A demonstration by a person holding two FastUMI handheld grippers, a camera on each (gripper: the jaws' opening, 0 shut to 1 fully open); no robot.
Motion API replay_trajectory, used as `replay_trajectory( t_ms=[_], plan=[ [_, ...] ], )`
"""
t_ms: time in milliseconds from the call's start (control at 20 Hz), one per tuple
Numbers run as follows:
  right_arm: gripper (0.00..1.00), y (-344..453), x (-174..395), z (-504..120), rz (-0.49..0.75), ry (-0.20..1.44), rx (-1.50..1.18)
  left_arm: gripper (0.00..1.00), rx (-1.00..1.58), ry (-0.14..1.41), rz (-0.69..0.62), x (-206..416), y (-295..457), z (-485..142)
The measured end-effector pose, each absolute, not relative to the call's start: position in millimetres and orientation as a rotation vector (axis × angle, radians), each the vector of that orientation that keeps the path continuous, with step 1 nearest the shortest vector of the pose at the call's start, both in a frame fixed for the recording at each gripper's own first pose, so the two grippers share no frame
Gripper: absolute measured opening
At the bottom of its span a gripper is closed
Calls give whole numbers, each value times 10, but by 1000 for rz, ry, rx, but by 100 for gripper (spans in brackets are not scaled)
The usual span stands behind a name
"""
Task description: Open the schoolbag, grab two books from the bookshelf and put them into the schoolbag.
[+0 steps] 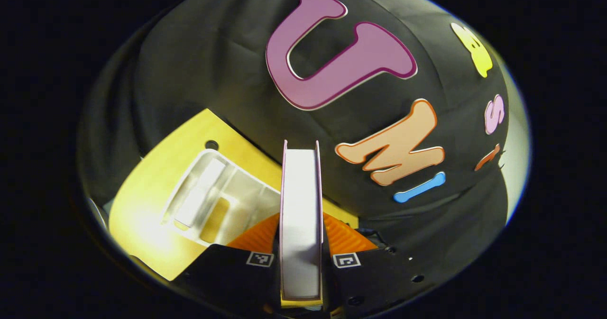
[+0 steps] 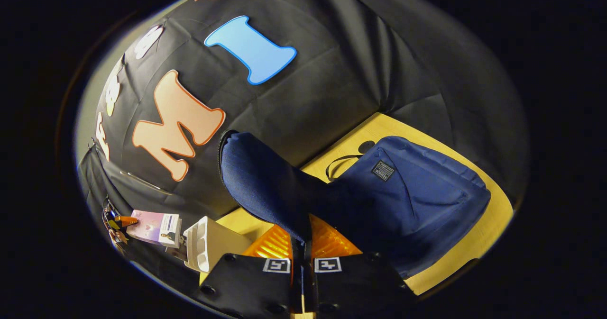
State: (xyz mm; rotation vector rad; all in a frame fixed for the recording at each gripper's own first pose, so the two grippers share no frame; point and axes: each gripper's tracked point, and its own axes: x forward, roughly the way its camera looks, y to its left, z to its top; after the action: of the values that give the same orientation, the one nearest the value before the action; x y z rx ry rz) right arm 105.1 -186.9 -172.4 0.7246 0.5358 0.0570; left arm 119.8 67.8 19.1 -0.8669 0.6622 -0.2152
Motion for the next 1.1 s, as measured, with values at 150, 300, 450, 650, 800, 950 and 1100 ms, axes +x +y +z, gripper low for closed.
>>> replay_trajectory(
  t_ms=[150, 300, 450, 650, 800, 950, 1100],
  plan=[
    [6, -1897, 1042, -1696, 59, 525, 740, 31, -878, 686, -269, 1154, 141, -58],
    [6, -1893, 1030, -1702, 66, 527, 730, 32, -907, 717, -302, 1199, -464, -277],
    [6, -1881, 1020, -1682, 73, 525, 719, 31, -928, 763, -355, 1239, -1116, -451],
    [5, -1918, 1027, -1609, 78, 504, 708, 31, -957, 830, -426, 1309, -1970, -742],
    [7, -1951, 1009, -1571, 82, 484, 718, 31, -972, 875, -444, 1375, -2558, -1050],
    [7, -1970, 1000, -1552, 89, 474, 727, 31, -986, 923, -442, 1409, -3017, -1330],
    [6, -1981, 997, -1527, 100, 468, 720, 31, -1029, 958, -446, 1432, -3441, -1548]
  ],
)
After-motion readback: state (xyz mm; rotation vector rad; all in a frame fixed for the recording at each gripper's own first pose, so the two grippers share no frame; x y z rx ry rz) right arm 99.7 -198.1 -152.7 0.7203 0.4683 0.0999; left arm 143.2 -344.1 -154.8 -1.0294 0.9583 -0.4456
